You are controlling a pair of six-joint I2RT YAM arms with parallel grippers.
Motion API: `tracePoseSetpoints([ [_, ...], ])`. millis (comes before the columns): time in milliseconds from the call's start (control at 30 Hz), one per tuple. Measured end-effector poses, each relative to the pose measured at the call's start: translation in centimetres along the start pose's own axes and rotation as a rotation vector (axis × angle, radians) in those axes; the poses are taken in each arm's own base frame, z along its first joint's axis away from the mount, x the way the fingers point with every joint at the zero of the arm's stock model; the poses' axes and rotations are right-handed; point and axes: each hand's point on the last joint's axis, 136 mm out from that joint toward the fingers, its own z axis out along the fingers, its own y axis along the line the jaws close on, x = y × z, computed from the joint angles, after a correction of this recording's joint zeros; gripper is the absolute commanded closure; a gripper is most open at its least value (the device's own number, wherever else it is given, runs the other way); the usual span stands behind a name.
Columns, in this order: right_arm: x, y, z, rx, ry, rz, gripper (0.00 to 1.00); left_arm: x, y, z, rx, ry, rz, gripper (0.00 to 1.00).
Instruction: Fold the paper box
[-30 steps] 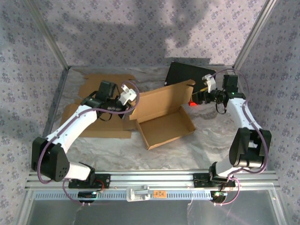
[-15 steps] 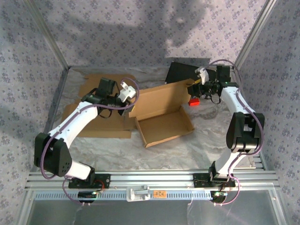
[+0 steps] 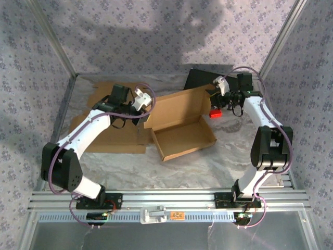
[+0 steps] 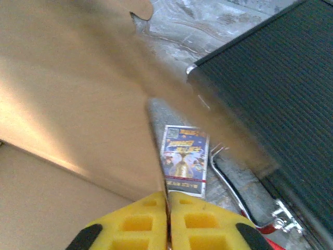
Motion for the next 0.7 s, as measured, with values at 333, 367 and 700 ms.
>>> tracePoseSetpoints([
  [333, 0.4, 3.7, -1.7, 0.205, 0.024, 0.044, 1.00, -2.7, 2.9, 0.5, -0.224, -0.003, -0.173, 1.00],
  [367, 0.8, 4.2, -2.0, 0.234, 0.027, 0.059, 1.00, -2.8, 3.3, 0.6, -0.254, -0.001, -0.197, 1.00],
  [700, 3.5, 8.5, -5.2, 0.461, -0.121, 0.143, 1.00, -2.4, 3.9, 2.2, -0.332, -0.060, -0.352, 1.00],
])
